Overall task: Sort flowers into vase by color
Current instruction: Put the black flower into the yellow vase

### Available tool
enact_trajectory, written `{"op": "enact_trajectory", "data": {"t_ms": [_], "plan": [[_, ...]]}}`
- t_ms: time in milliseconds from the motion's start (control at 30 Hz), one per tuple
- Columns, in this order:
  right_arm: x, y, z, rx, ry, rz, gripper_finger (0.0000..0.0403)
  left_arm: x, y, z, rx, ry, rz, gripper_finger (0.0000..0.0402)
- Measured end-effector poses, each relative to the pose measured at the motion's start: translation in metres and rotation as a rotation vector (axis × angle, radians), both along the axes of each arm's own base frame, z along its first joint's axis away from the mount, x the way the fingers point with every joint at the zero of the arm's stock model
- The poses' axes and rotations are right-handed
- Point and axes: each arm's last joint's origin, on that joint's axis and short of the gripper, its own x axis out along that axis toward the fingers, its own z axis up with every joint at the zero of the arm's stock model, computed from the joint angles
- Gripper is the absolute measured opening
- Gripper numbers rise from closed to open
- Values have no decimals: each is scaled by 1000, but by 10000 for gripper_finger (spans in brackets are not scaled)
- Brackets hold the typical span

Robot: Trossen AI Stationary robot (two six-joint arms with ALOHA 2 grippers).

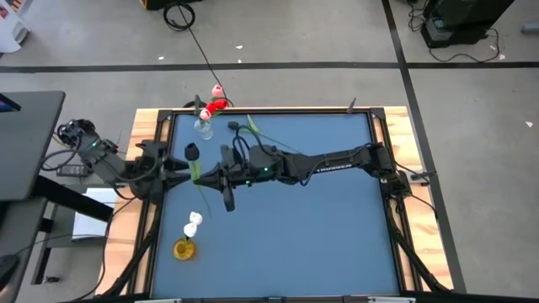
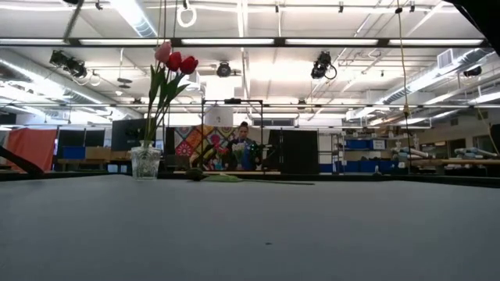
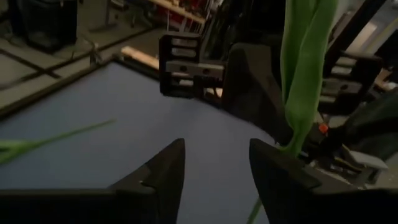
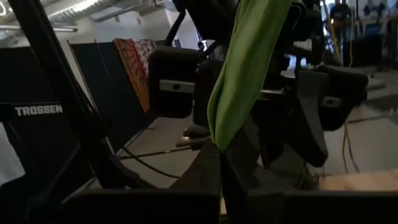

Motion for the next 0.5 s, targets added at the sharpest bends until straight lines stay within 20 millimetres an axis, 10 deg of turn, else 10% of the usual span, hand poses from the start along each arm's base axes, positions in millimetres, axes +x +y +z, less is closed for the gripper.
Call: {"op": "enact_trajectory", "data": {"t_ms": [500], "plan": [[-1, -2, 15, -142, -99, 33, 7, 27, -1, 6, 46, -39, 83, 249]]}}
